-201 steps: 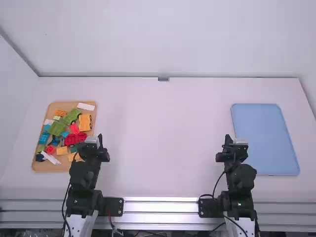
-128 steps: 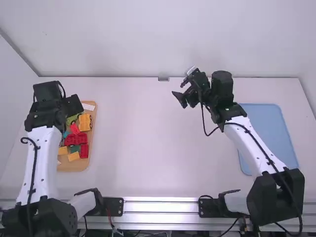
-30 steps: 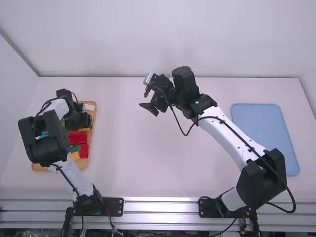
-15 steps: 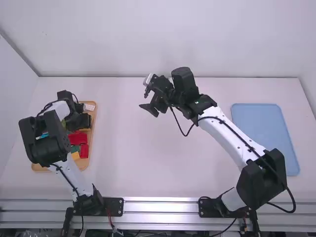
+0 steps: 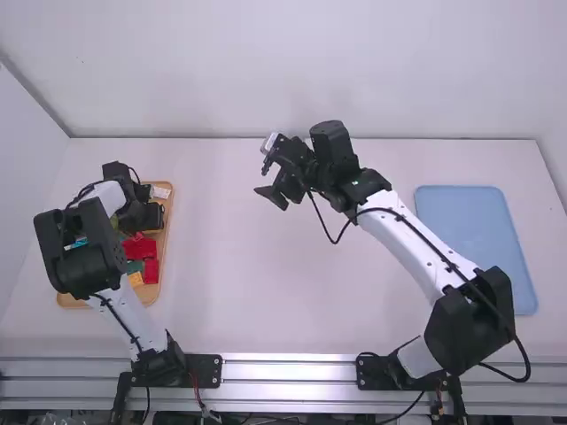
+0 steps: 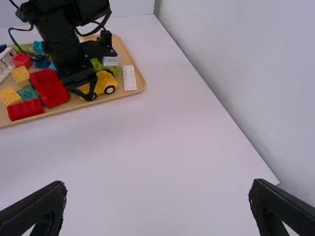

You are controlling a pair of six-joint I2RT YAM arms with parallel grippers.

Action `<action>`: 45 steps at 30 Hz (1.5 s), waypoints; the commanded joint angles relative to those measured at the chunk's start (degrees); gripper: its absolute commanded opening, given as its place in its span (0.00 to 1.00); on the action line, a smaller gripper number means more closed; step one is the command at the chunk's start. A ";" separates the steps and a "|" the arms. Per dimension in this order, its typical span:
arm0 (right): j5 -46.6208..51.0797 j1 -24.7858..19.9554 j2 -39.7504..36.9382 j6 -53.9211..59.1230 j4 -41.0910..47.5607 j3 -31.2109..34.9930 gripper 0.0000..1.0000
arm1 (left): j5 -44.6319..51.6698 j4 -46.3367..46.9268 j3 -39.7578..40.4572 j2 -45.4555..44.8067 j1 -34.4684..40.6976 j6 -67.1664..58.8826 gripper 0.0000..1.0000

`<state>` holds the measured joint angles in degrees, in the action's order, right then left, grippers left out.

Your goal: Assemble lego blocks to make yellow taxi

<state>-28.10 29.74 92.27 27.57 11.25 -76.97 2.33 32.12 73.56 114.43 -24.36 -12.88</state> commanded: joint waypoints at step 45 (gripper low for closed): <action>-34.69 -25.81 -11.69 34.45 38.84 -1.60 0.99 | -0.07 -1.05 -13.46 -8.57 56.54 -37.51 0.45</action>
<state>-60.71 3.40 81.82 59.90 50.11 -77.34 4.93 30.81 60.53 104.53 32.75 -54.54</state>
